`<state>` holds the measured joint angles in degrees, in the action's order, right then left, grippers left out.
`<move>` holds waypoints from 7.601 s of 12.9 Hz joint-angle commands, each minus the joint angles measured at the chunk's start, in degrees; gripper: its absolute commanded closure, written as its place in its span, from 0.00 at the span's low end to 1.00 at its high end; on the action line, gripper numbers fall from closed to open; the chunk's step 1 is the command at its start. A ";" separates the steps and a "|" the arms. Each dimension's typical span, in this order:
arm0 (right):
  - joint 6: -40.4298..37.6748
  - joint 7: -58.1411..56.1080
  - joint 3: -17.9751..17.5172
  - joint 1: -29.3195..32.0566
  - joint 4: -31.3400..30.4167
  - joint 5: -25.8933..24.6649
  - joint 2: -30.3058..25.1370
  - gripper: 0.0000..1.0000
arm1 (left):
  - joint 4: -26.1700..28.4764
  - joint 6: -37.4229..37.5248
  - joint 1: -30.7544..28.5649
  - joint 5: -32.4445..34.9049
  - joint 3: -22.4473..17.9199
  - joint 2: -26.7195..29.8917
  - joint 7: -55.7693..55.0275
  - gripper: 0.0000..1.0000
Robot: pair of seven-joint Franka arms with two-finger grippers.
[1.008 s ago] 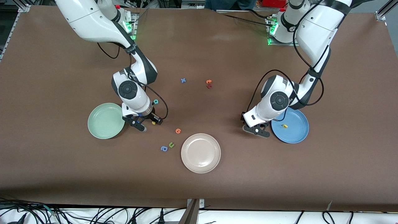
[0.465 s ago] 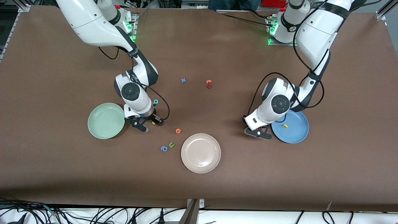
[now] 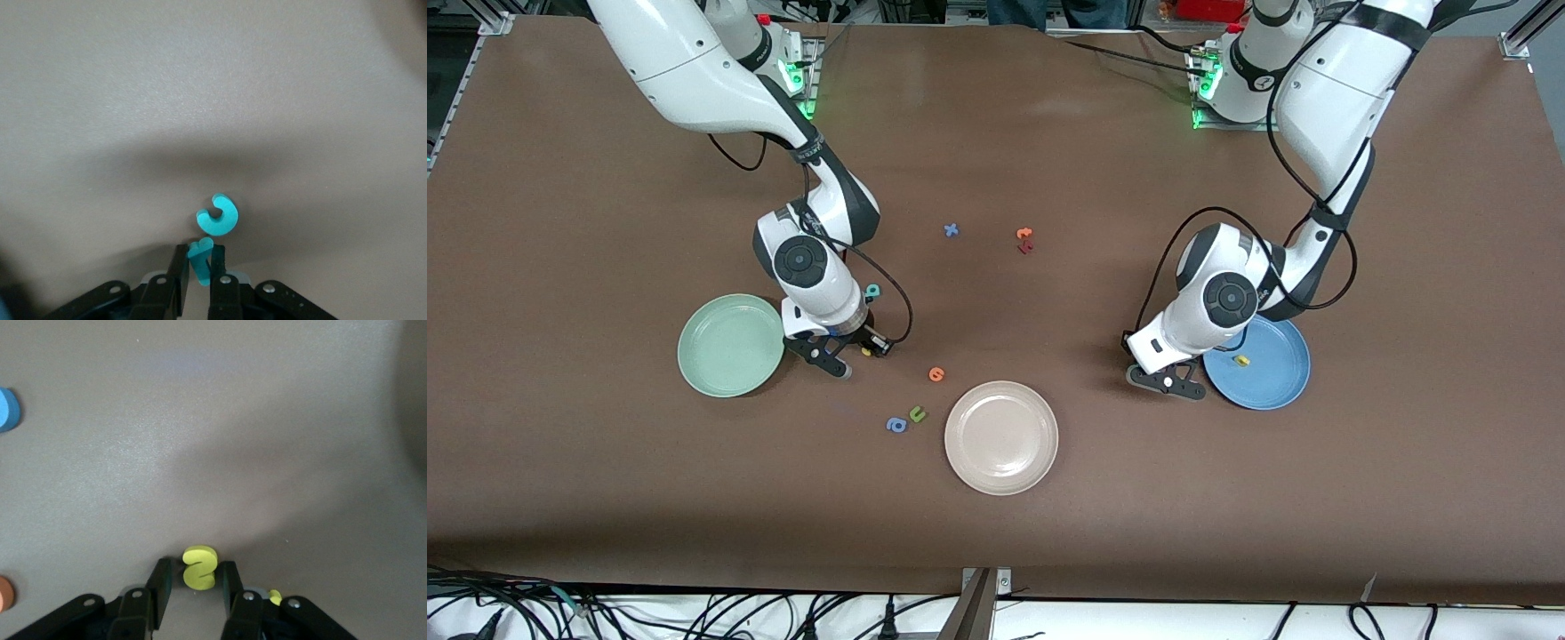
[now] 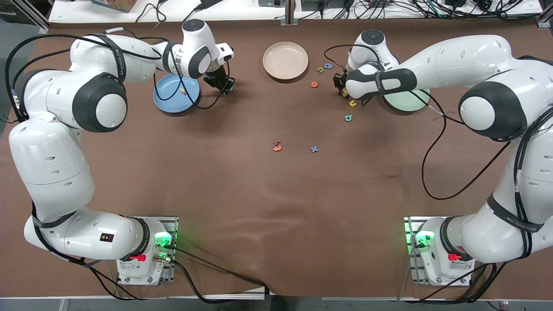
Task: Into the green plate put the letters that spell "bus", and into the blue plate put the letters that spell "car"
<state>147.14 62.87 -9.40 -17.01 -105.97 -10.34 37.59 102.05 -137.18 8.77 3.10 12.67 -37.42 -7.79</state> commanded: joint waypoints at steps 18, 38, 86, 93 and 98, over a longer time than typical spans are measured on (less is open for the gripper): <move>-11.12 -56.34 7.56 10.67 -5.89 0.06 -12.45 0.81 | -4.47 2.63 0.45 1.65 -0.54 -0.80 -2.82 0.01; 0.51 -29.03 0.53 7.27 -13.21 -0.73 -13.07 0.00 | -10.91 4.11 2.57 8.50 -0.55 -9.42 -9.43 0.28; 1.13 21.77 -0.18 0.93 -7.58 1.55 -4.28 0.85 | -10.91 8.85 -2.16 7.71 0.77 -2.06 -11.63 0.83; -16.84 -0.50 0.00 2.68 -2.76 1.64 -10.33 0.91 | -10.12 20.90 -9.99 8.59 -0.11 -0.02 4.19 0.78; -23.04 -36.63 2.11 9.26 -3.45 2.60 -14.38 0.91 | -9.68 21.25 -9.56 8.59 -0.02 -0.64 4.45 0.00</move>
<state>124.52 36.04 -7.17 -10.09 -107.93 -8.78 24.60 92.03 -116.67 -1.20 10.34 12.45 -38.75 -4.08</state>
